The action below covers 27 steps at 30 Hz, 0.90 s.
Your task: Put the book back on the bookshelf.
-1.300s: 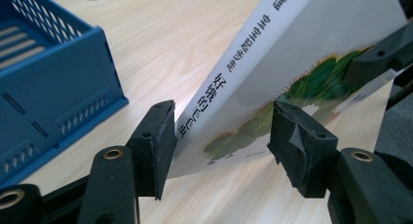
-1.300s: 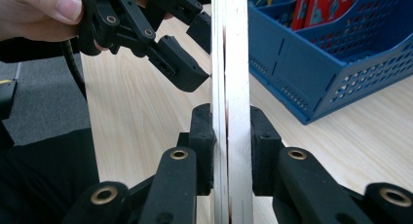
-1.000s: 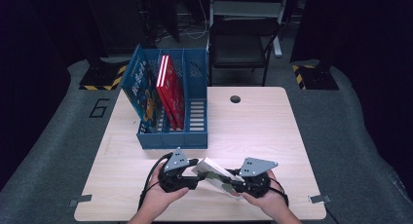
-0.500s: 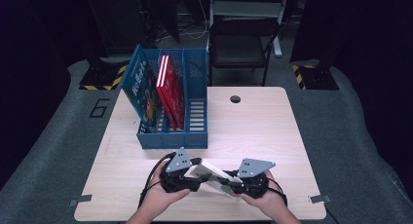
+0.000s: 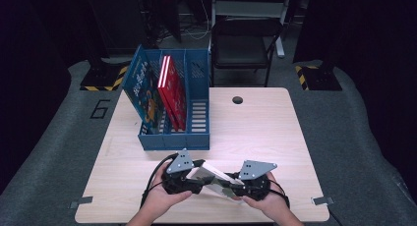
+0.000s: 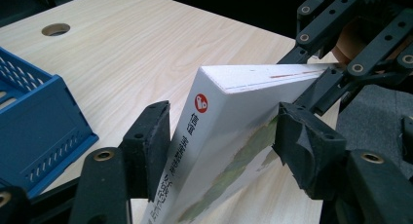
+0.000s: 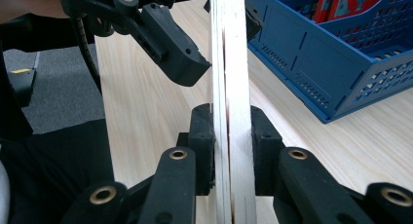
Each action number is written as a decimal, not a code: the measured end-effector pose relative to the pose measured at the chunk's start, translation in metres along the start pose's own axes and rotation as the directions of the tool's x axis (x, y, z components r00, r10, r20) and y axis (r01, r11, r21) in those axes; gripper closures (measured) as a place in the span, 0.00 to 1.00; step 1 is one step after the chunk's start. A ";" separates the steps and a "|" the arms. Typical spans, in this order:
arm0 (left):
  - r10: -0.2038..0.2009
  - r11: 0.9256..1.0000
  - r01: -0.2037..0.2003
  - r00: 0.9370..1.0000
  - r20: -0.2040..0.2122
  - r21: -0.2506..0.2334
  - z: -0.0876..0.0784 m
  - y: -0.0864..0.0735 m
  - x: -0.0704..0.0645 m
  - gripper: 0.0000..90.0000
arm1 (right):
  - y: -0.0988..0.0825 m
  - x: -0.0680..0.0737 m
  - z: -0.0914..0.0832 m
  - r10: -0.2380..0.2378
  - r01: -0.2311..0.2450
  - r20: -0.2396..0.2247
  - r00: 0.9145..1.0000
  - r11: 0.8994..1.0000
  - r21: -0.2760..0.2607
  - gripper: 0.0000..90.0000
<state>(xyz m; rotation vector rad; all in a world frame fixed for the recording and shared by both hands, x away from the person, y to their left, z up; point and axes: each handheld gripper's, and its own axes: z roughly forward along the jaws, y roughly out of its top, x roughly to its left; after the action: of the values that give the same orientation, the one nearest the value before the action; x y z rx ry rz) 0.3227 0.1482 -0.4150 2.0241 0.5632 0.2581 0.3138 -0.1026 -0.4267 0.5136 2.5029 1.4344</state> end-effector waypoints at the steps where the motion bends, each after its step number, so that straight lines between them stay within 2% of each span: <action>1: 0.005 1.000 -0.005 1.000 -0.006 0.002 0.000 0.000 0.000 0.45 | 0.000 0.000 0.000 0.001 -0.001 0.000 1.000 1.000 -0.001 0.84; 3: 0.004 1.000 -0.004 1.000 -0.012 0.010 -0.001 0.001 -0.002 0.47 | 0.000 -0.001 0.000 0.001 -0.001 0.001 1.000 1.000 -0.001 0.83; 5: 0.022 0.999 -0.021 1.000 -0.022 0.025 -0.001 0.001 -0.003 0.51 | 0.000 -0.002 -0.001 0.008 -0.008 0.010 1.000 1.000 0.007 0.81; 10: 0.037 0.998 -0.035 0.999 -0.033 0.043 0.000 0.001 -0.006 0.57 | 0.001 -0.004 -0.001 0.018 -0.019 0.018 1.000 1.000 0.017 0.77; 18: 0.054 0.997 -0.051 0.998 -0.043 0.056 0.000 0.000 -0.008 0.60 | 0.004 -0.002 0.000 -0.008 0.005 0.061 0.998 0.998 0.061 0.72; 24: 0.057 0.997 -0.055 0.997 -0.048 0.052 0.000 0.000 -0.008 0.61 | 0.004 -0.003 0.001 0.004 -0.007 0.059 0.998 0.998 0.060 0.72; 27: 0.047 0.998 -0.045 0.998 -0.042 0.040 0.001 -0.002 -0.006 0.61 | 0.005 -0.003 0.002 0.004 -0.008 0.068 0.998 0.998 0.060 0.71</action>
<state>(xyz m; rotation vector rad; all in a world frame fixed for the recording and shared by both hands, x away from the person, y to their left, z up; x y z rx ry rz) 0.3177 0.1453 -0.4173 2.0753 0.5529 0.3211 0.3182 -0.1002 -0.4235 0.5717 2.4993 1.3248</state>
